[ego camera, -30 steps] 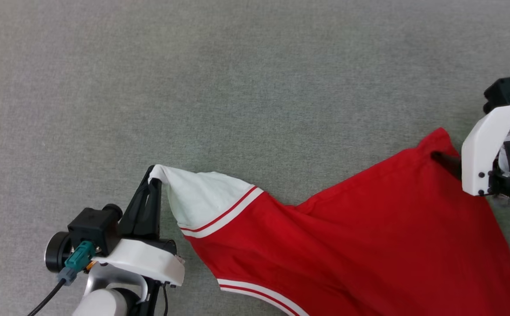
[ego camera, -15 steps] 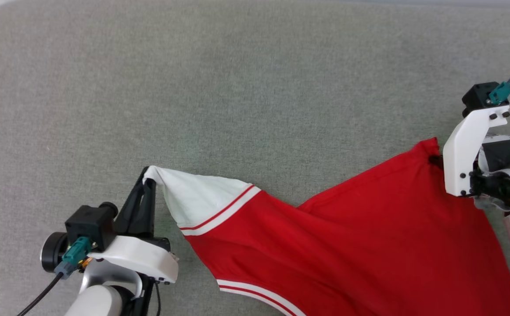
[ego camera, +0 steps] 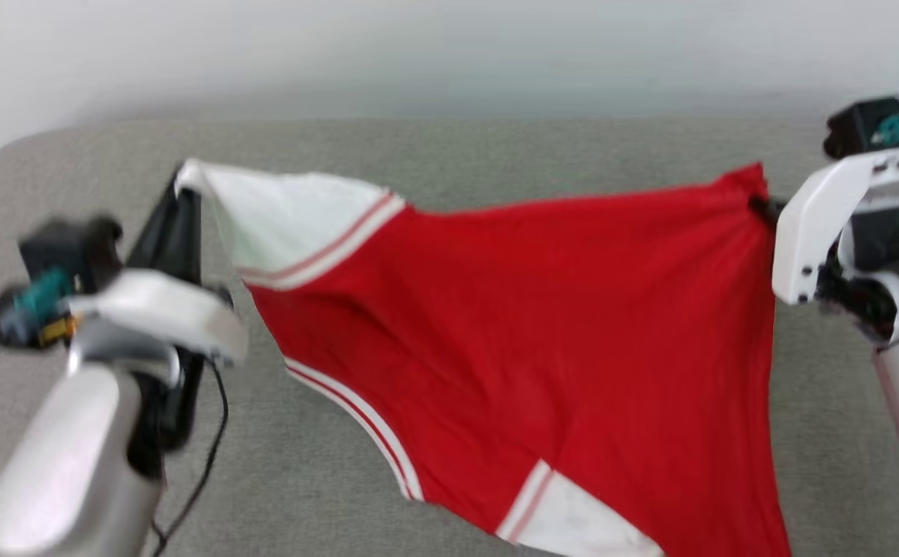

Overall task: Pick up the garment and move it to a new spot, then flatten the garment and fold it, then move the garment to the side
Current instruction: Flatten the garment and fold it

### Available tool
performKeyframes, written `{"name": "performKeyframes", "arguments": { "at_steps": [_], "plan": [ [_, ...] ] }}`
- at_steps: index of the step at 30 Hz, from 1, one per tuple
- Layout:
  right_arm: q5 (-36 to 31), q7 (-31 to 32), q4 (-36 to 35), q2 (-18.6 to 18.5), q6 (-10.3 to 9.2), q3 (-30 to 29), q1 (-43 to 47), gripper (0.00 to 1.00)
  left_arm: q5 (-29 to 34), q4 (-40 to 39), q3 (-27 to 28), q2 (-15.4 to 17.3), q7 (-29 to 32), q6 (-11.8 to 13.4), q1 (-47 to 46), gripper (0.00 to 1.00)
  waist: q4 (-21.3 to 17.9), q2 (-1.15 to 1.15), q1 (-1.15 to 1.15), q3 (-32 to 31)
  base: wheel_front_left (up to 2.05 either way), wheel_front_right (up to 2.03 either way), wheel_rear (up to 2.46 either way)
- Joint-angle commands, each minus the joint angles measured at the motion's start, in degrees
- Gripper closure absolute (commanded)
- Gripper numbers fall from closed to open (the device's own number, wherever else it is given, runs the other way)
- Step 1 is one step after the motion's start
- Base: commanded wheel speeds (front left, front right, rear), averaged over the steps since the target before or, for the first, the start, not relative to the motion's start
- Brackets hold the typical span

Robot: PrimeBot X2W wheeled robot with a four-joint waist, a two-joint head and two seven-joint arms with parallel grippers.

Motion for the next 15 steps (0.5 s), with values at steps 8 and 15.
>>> {"name": "performKeyframes", "arguments": {
  "at_steps": [8, 15],
  "plan": [
    [-2.27, -8.78, 4.41, 1.49, -0.02, -3.64, -12.91, 1.00, -0.83, 12.82, 0.09, -1.12, 0.79, -5.58, -22.65, 1.00, -2.20, 0.00, 0.00, 4.08, 0.00, 0.00, 0.00],
    [-3.49, -14.93, 4.66, 0.84, -0.02, -5.98, -27.31, 1.00, 2.41, 19.90, -0.55, -1.37, -1.46, -8.14, -42.87, 1.00, -2.87, 0.00, 0.00, 13.42, 0.00, 0.00, 0.00]
  ]
}}
